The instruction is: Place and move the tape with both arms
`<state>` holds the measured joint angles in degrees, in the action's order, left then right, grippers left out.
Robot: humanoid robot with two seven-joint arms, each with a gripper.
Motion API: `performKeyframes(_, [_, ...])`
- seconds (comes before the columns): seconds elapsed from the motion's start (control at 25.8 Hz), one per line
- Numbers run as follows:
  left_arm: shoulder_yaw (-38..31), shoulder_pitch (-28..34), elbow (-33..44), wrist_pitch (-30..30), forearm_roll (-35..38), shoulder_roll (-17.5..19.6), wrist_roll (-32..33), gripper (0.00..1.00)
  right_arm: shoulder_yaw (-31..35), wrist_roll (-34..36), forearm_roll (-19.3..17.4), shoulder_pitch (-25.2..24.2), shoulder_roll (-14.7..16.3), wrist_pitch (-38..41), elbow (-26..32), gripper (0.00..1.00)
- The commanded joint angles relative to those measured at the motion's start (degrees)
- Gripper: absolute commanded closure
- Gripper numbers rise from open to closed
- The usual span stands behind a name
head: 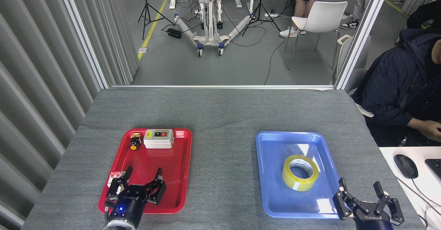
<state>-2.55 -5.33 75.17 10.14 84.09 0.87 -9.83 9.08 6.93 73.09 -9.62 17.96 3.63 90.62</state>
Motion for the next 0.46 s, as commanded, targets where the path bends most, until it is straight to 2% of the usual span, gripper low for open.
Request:
performKeyframes(0.0, [-0.1,0.0,0.0,0.0,-0.1,0.0,0.1,0.00,-0.3,0.0,0.1,-0.3,0.0,0.1,0.0,0.00])
performKeyframes(0.43, [-0.3,-0.1,0.0,-0.1,-1.5,0.3,0.1,0.00,-0.3,0.0,-0.1,0.0,0.0,0.1,0.0,0.00])
